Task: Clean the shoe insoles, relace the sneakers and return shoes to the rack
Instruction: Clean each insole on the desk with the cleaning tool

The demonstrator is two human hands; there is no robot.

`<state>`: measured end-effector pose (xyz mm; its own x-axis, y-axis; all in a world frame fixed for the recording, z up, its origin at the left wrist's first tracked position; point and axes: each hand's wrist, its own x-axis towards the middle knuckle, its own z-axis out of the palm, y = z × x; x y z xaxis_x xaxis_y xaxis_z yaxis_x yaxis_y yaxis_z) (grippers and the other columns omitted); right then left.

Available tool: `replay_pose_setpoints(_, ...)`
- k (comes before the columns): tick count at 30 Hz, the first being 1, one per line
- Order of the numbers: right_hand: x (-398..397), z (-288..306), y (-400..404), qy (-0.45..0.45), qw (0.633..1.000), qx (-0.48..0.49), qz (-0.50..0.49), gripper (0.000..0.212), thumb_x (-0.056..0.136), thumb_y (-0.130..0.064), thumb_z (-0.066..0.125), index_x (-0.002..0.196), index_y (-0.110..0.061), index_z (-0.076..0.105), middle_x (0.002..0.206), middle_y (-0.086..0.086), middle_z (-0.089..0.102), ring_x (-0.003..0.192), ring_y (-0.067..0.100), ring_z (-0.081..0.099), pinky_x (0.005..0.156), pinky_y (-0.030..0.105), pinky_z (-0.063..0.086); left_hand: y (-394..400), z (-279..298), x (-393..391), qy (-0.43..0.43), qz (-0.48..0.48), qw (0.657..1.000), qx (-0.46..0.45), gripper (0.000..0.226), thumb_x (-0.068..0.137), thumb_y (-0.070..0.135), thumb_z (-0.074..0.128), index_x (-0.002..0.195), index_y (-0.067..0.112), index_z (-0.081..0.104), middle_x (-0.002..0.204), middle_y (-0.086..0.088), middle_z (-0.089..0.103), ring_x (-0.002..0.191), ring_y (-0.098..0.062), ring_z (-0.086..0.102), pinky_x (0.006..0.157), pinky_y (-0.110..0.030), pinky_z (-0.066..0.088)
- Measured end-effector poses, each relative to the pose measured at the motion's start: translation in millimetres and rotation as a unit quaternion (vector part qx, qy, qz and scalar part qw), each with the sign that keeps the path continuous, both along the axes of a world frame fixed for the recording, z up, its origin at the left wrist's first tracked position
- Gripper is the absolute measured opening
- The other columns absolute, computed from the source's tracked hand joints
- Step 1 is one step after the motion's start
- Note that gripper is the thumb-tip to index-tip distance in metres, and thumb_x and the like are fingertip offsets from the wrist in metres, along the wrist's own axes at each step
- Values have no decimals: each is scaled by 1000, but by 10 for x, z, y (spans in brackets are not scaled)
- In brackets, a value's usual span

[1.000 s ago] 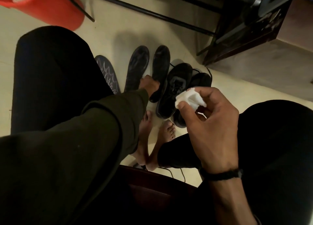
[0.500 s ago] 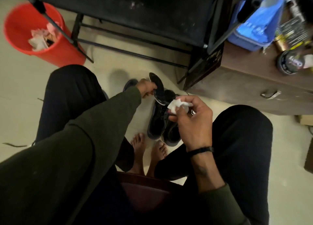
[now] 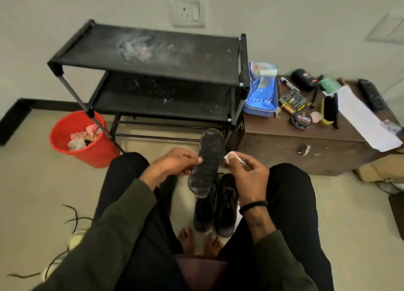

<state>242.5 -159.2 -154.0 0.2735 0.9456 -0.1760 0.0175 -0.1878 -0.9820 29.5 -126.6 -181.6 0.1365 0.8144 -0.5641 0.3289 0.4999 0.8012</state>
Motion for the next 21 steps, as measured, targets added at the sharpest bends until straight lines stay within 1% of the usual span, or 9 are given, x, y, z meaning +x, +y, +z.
replay_pose_setpoints(2,2,82,-22,7,1000,13,3,3,86,-22,79,89,-21,78,88,-2,78,88,13,74,87,41,60,-232,49,28,-38,37,998,25,24,92,40,73,101,17,76,85,-5,73,69,-13,59,66,-28,48)
replay_pose_setpoints(3,-11,113,-39,15,1000,16,6,4,86,-24,79,88,-20,78,87,-2,78,88,13,74,85,40,60,-327,69,59,-53,51,997,36,24,91,41,73,101,20,76,86,-5,73,71,-14,59,69,-30,48)
replay_pose_setpoints(6,-59,132,-75,18,1000,20,10,11,86,-28,79,86,-17,79,84,0,78,85,16,74,81,40,60,-527,119,204,-82,65,992,64,23,92,38,73,103,17,75,77,-1,71,64,-9,58,66,-27,49)
replay_pose_setpoints(7,-70,116,-80,6,1000,23,10,8,86,-25,79,87,-17,79,85,-1,78,86,15,74,82,39,61,-572,138,253,-79,63,992,77,24,94,36,72,106,15,74,74,0,70,62,-8,59,65,-26,49)
replay_pose_setpoints(9,-56,88,-78,-15,1000,26,7,6,85,-18,79,91,-18,78,90,-1,77,88,12,73,83,36,61,-627,167,340,-65,54,991,105,26,94,40,70,109,18,72,71,4,70,62,-6,61,66,-25,50)
replay_pose_setpoints(12,34,52,-18,-35,999,25,-12,15,84,-11,79,96,-20,77,95,-1,76,87,12,73,78,30,61,-616,204,438,-65,54,990,117,33,93,44,70,120,26,69,84,4,76,76,-2,70,77,-26,54)
replay_pose_setpoints(15,193,28,139,-67,995,42,-57,23,84,-7,77,102,-21,76,102,-3,75,95,13,71,83,33,60,-587,228,589,-130,47,986,90,41,91,44,72,128,29,63,99,-1,78,96,-14,74,89,-36,59)
replay_pose_setpoints(18,348,39,298,-86,991,43,-89,36,84,-4,77,116,-18,70,110,0,72,97,14,70,84,31,60,-599,231,731,-214,31,976,29,39,92,35,73,128,22,62,106,-8,77,96,-27,75,85,-40,61)
replay_pose_setpoints(21,464,45,381,-101,990,24,-95,38,81,-8,81,115,-18,67,106,1,70,93,13,69,79,27,59,-564,193,856,-253,17,967,3,36,95,25,71,127,16,60,104,-16,76,86,-30,75,72,-34,62)
